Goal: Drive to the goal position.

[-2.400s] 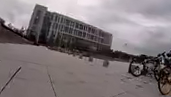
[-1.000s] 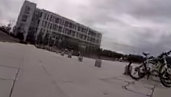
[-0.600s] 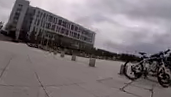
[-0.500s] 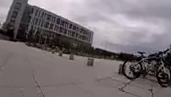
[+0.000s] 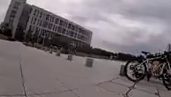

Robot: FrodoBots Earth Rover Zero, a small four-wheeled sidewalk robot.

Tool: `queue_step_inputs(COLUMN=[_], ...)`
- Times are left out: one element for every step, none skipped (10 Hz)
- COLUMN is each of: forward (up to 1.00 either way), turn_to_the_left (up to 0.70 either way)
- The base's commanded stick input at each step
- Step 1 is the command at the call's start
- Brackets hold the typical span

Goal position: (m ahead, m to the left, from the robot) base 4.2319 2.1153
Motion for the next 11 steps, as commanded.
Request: queue_step_inputs(forward=[0.7, 0.7, 0.7, 0.7, 0.7, 0.7, 0.7, 0.7, 0.7, 0.7, 0.7], turn_to_the_left=[-0.22, -0.28, -0.28, -0.28, -0.28, -0.28, -0.28, -0.27, -0.2, -0.02, -0.01])
